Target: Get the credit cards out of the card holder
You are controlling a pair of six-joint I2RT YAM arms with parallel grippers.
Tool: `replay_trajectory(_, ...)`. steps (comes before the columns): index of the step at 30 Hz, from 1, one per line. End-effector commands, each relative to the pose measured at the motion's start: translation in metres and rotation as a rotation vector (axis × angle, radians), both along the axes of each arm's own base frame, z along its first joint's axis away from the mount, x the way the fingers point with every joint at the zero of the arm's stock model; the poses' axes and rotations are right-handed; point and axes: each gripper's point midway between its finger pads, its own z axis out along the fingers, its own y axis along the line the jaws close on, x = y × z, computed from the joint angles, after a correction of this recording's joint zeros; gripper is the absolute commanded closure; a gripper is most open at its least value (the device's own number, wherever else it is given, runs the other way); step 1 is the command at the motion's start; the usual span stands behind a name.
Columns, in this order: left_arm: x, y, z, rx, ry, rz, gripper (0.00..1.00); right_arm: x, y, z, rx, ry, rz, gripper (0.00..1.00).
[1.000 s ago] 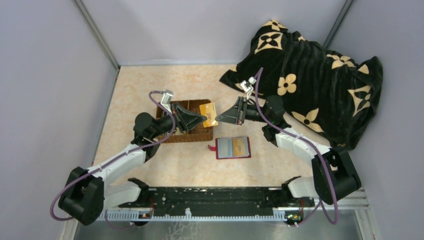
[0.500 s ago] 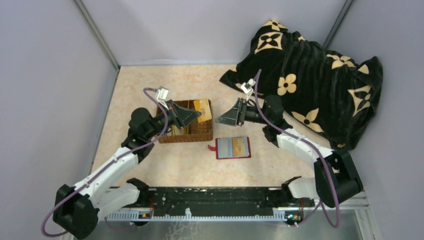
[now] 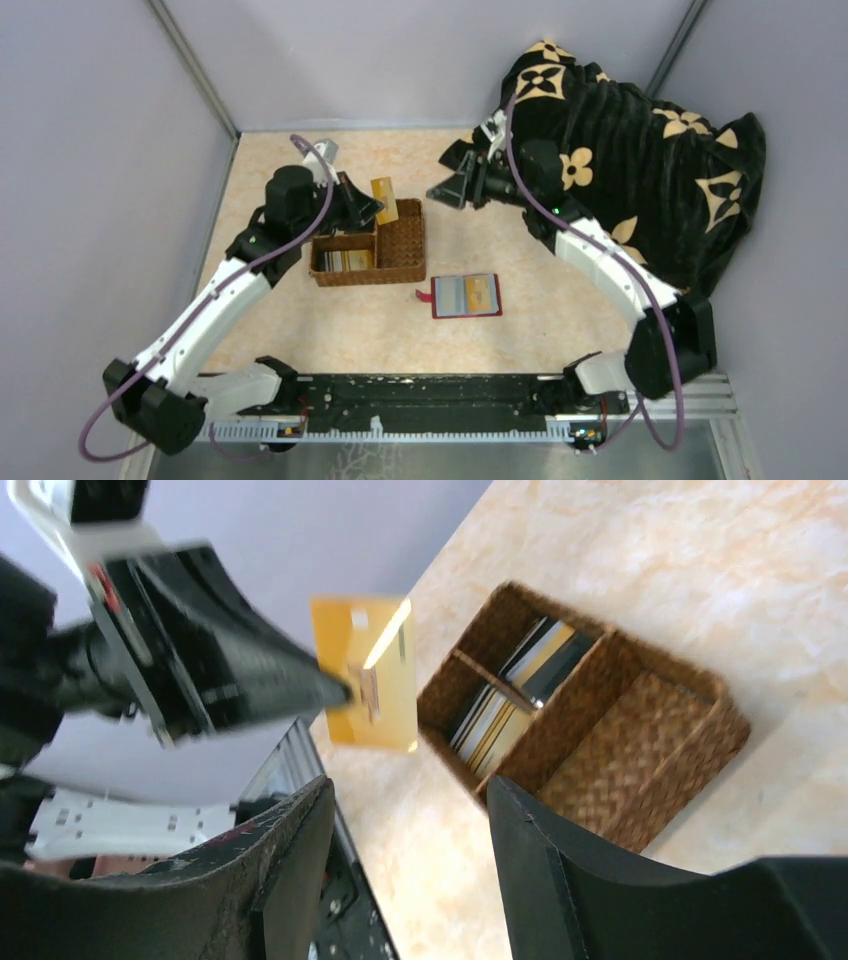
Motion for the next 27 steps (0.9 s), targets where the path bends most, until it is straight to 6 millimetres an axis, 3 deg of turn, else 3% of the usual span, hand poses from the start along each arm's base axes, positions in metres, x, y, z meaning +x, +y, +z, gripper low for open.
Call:
replay_trajectory(1, 0.013, 0.017, -0.021, 0.170, 0.094, 0.056, 1.00, 0.051, 0.005, -0.005, -0.050, 0.068, -0.063, 0.42)
replay_trajectory(4, 0.020, 0.017, -0.017, 0.191, 0.119, 0.061, 1.00, 0.088, -0.010, -0.021, -0.153, 0.070, -0.234, 0.42)
replay_trajectory(9, 0.005, 0.028, -0.047, 0.142, 0.275, 0.148, 1.00, 0.116, -0.053, -0.024, -0.278, 0.055, -0.523, 0.43)
replay_trajectory(13, -0.001, 0.047, -0.055, 0.141, 0.334, 0.265, 1.00, 0.115, -0.066, -0.037, -0.340, 0.121, -0.586, 0.43)
replay_trajectory(20, 0.021, 0.069, -0.056, 0.278, 0.288, 0.352, 1.00, 0.098, -0.080, -0.094, -0.471, 0.248, -0.587, 0.43)
replay_trajectory(27, 0.048, 0.069, -0.074, 0.227, 0.370, 0.356, 1.00, 0.118, -0.086, -0.107, -0.542, 0.267, -0.614, 0.44)
